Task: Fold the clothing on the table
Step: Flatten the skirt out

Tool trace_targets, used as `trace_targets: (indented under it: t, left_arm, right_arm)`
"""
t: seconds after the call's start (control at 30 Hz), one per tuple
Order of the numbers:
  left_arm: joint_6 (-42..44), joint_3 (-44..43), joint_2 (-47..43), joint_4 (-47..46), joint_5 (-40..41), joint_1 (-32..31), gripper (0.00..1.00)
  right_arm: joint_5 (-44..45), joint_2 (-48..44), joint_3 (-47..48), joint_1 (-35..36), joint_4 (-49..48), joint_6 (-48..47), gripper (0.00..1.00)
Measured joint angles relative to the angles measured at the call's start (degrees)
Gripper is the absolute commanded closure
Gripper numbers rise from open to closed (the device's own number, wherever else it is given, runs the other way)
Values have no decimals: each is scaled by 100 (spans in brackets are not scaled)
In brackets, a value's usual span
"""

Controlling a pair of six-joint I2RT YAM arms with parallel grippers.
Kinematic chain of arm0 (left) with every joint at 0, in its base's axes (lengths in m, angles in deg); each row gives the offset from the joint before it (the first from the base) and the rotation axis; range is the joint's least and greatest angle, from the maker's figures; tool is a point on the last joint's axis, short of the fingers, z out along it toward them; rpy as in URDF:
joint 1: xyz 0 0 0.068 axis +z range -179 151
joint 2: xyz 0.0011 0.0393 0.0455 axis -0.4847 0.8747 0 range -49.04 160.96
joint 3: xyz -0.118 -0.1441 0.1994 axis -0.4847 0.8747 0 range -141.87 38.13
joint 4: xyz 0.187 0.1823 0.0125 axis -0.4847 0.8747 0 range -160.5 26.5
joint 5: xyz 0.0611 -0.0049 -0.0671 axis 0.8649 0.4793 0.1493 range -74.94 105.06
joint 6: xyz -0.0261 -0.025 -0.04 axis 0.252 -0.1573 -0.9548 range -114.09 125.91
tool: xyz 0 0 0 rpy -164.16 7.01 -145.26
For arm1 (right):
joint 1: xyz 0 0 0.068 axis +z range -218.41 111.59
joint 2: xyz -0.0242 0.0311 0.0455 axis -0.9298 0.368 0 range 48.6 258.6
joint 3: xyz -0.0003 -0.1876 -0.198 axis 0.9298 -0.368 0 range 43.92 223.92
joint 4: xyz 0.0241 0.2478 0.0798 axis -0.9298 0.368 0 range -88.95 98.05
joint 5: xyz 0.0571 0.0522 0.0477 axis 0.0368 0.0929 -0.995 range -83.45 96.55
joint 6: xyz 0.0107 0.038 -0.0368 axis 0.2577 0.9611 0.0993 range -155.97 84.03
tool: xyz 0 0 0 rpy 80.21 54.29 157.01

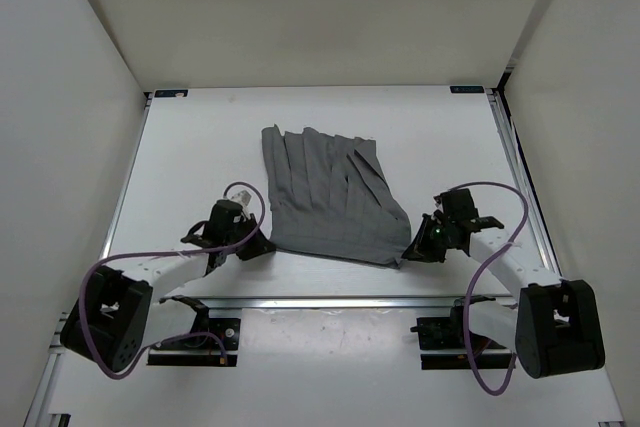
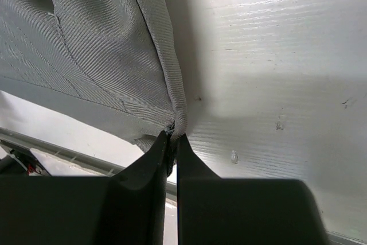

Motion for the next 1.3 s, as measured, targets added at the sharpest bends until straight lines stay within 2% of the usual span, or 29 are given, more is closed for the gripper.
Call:
trace_targets:
  t: [0.07,0.1,0.2,0.23,0.27,0.3,0.33,0.43,0.63,0.87,0.97,1.2,1.27,1.3]
  left_arm:
    - [11,52,-98,17,-46,-26,85]
    - [15,68,-170,42,-52,-31,77]
    - [11,105,-531,216,-9,-9,63]
    - [-37,111,-704,286,13,4,55]
    - [-79,111,-881,330,9,20,52]
    - [-129,111,-1056,339,-2,35,51]
    - [-184,111,-1217,334,-22,46,50]
    - [-297,109,-1569,358,-94,59,49]
    - [-326,109,-1637,407,-146,240,48]
    - [-157,35,-575,254,-35,339,47]
    - [-140,-101,-109,72,-28,330,47]
    - [-385,-221,632,-876,-210,229,48]
    - [-485,-245,831,-1132,-317,157,47]
    - [-522,-254,909,-1244,-352,107,47]
  right_arm:
    - [-7,7,-4,-7,37,9,91]
    - [-11,7,-4,-13,35,15,81]
    - [186,2,2,-52,111,42,63]
    - [286,-15,15,-68,192,48,59]
    - [367,-57,26,-74,256,55,56]
    - [442,-127,46,-83,341,57,47]
    - [496,-219,59,-92,402,83,42]
    - [584,-577,140,-114,568,111,36]
    - [588,-820,184,-114,632,181,34]
    - [549,-566,-83,-68,452,393,38]
    - [505,-426,-188,-44,238,483,49]
    - [319,-249,-339,-4,-258,710,57]
    - [284,-219,-374,7,-385,743,64]
    - [271,-212,-404,11,-448,750,72]
